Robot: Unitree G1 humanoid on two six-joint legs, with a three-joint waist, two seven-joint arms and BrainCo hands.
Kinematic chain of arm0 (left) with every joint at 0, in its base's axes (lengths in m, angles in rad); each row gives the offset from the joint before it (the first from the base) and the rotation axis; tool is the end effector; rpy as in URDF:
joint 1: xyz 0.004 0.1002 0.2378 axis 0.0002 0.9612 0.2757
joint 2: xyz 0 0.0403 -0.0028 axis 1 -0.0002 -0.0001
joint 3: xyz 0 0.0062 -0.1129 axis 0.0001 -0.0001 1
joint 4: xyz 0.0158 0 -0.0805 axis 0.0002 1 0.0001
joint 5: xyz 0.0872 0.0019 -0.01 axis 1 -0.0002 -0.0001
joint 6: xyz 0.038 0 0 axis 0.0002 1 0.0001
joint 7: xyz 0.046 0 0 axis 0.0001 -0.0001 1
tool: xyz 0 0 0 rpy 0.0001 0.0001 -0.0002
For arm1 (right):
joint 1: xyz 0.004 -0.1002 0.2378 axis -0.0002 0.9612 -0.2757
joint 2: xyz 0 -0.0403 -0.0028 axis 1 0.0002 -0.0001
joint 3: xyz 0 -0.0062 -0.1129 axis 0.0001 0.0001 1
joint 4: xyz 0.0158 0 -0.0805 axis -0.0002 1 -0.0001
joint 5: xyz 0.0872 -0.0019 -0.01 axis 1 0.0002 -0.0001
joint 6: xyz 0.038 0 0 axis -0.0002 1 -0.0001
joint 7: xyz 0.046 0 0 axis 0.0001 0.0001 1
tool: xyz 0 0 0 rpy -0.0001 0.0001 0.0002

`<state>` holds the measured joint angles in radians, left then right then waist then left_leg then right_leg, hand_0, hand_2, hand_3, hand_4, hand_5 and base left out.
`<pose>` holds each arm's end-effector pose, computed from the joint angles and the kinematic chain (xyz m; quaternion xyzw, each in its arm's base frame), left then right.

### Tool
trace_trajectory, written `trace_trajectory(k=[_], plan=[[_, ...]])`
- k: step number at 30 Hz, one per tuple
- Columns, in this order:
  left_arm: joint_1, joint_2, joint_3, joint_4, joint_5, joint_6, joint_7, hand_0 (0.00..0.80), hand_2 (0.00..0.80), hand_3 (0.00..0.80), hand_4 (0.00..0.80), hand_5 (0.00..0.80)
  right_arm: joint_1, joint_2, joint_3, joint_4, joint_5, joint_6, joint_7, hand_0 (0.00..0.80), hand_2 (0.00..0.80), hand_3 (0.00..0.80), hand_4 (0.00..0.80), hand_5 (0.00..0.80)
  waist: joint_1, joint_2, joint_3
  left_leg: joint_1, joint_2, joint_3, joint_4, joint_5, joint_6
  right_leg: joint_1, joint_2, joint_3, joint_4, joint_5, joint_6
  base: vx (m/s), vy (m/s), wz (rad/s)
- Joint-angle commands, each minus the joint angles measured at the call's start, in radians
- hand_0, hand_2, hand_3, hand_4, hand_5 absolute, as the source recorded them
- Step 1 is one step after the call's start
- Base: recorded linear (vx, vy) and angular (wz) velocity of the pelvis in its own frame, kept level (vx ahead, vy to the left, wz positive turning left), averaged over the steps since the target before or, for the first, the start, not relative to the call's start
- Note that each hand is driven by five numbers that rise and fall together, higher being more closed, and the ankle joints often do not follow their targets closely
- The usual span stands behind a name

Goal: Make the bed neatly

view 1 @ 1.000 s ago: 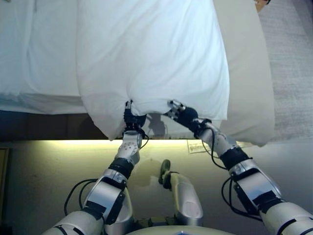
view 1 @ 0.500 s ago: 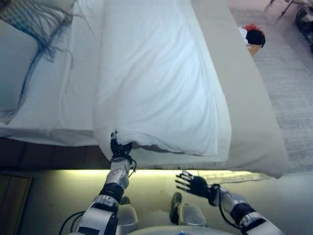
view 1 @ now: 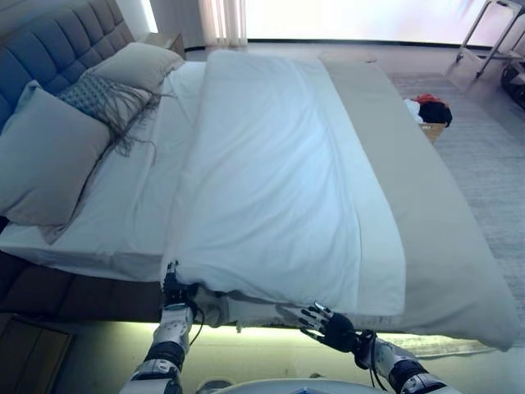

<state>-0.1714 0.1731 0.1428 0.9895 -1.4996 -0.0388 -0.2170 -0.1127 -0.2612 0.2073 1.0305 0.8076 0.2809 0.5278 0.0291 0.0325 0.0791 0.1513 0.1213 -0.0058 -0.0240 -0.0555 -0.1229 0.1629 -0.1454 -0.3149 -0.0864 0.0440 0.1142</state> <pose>0.1633 0.2172 -0.0762 -0.6043 0.1499 0.2627 0.7371 0.1276 -0.2091 -0.0952 0.3394 0.4698 0.0932 0.8096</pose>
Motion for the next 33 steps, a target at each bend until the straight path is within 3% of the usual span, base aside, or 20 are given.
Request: trace_trajectory(k=[1, 9, 15, 20, 25, 29, 33], plan=[[0.025, 0.215, 0.130, 0.081, 0.091, -0.001, -0.023, 0.800, 0.800, 0.800, 0.800, 0.800, -0.028, 0.021, -0.048, 0.057, 0.022, -0.028, 0.010, 0.000, 0.000, 0.000, 0.000, 0.000, 0.099, -0.015, -0.011, -0.074, -0.028, -0.020, -0.050, 0.139, 0.017, -0.012, -0.085, 0.002, 0.102, -0.012, 0.051, 0.000, 0.000, 0.00], [0.131, 0.304, 0.257, 0.241, 0.181, 0.072, -0.088, 0.800, 0.800, 0.800, 0.800, 0.800, -0.007, 0.005, -0.092, 0.133, 0.008, -0.044, 0.020, 0.000, 0.000, 0.000, 0.000, 0.000, 0.145, 0.009, -0.018, -0.105, -0.039, -0.052, -0.063, 0.158, 0.012, 0.006, -0.083, -0.039, 0.073, -0.016, 0.051, 0.008, 0.050, 0.05], [0.189, 0.329, 0.368, 0.284, 0.167, 0.122, -0.163, 0.800, 0.800, 0.800, 0.800, 0.800, -0.001, -0.010, -0.123, 0.154, 0.008, -0.058, 0.009, 0.000, 0.000, 0.000, 0.000, 0.000, 0.183, 0.008, -0.008, -0.123, -0.048, -0.079, -0.060, 0.162, 0.013, 0.017, -0.084, -0.066, 0.070, -0.025, 0.050, 0.005, 0.092, 0.05], [0.213, 0.358, 0.440, 0.297, 0.152, 0.108, -0.142, 0.800, 0.800, 0.800, 0.800, 0.800, -0.003, -0.023, -0.121, 0.147, -0.015, -0.069, 0.013, 0.000, 0.000, 0.000, 0.000, 0.000, 0.208, -0.002, 0.004, -0.128, -0.050, -0.091, -0.055, 0.159, 0.015, 0.018, -0.088, -0.080, 0.073, -0.030, 0.050, 0.007, 0.102, 0.11], [0.235, 0.453, 0.528, 0.330, 0.142, 0.118, -0.146, 0.800, 0.800, 0.800, 0.800, 0.800, 0.003, -0.029, -0.101, 0.117, -0.028, -0.075, 0.021, 0.000, 0.000, 0.000, 0.000, 0.000, 0.218, -0.007, 0.013, -0.130, -0.048, -0.093, -0.052, 0.153, 0.017, 0.015, -0.088, -0.083, 0.068, -0.032, 0.052, -0.004, 0.094, -0.07], [0.247, 0.507, 0.549, 0.357, 0.171, 0.127, -0.172, 0.800, 0.800, 0.800, 0.800, 0.800, 0.009, -0.048, -0.098, 0.118, -0.038, -0.077, 0.025, 0.000, 0.000, 0.000, 0.000, 0.000, 0.224, -0.007, 0.022, -0.145, -0.045, -0.094, -0.052, 0.154, 0.016, 0.007, -0.089, -0.089, 0.066, -0.032, 0.056, -0.044, 0.087, -0.03], [0.236, 0.506, 0.528, 0.355, 0.182, 0.150, -0.189, 0.800, 0.800, 0.800, 0.800, 0.800, -0.009, -0.078, -0.106, 0.132, -0.034, -0.076, 0.030, 0.000, 0.000, 0.000, 0.000, 0.000, 0.239, -0.005, 0.044, -0.180, -0.047, -0.107, -0.051, 0.160, 0.012, -0.016, -0.090, -0.100, 0.061, -0.028, 0.057, -0.125, 0.087, 0.03]])
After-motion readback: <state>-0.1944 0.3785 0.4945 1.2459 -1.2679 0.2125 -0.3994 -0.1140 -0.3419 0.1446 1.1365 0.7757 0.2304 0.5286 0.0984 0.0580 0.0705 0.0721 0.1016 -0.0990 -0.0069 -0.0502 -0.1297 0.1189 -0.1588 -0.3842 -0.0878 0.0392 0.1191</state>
